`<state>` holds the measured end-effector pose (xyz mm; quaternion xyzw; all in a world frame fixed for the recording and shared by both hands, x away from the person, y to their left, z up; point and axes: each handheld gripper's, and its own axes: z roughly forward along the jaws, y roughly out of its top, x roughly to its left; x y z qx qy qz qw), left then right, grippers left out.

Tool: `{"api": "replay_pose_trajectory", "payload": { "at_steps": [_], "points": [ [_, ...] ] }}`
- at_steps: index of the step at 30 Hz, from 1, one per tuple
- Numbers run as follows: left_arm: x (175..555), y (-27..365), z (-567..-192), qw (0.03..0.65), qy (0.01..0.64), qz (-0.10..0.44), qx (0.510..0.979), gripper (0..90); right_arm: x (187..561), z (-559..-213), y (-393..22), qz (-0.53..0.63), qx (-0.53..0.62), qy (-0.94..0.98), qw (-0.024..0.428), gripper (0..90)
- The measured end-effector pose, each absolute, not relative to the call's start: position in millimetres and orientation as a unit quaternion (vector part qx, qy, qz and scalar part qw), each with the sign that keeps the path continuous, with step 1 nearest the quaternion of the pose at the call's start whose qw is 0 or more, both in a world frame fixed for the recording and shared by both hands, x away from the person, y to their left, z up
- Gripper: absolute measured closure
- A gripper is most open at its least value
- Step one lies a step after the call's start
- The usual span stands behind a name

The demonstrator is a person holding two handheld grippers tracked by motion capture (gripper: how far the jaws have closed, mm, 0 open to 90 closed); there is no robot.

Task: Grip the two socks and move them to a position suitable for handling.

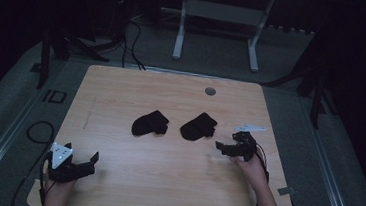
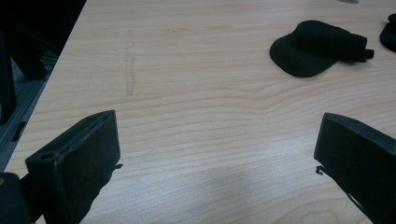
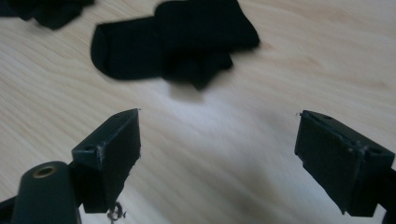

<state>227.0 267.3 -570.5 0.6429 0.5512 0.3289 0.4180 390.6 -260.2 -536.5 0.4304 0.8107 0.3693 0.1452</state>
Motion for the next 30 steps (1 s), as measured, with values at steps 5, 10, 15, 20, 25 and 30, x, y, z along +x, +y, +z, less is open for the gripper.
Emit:
{"api": "replay_pose_trajectory", "payload": {
  "at_steps": [5, 10, 15, 20, 25, 30],
  "points": [
    [226, 269, -571, 0.42, 0.553, 0.327, 0.641, 0.5, 408, -529, -234, 0.368, 0.411, 0.823, 0.136, 14.3],
    [226, 269, -570, 0.421, 0.552, 0.327, 0.641, 0.5, 419, -524, -218, 0.368, 0.398, 0.83, 0.134, 14.4],
    [226, 269, -570, 0.422, 0.55, 0.326, 0.643, 0.5, 437, -518, -195, 0.367, 0.379, 0.839, 0.135, 14.5],
    [226, 269, -571, 0.421, 0.551, 0.325, 0.643, 0.5, 451, -522, -180, 0.36, 0.375, 0.845, 0.126, 14.5],
    [227, 269, -571, 0.421, 0.55, 0.325, 0.644, 0.5, 460, -536, -166, 0.347, 0.378, 0.849, 0.125, 14.0],
    [228, 269, -572, 0.418, 0.549, 0.321, 0.648, 0.5, 460, -558, -160, 0.323, 0.386, 0.851, 0.149, 12.7]
  ]
}}
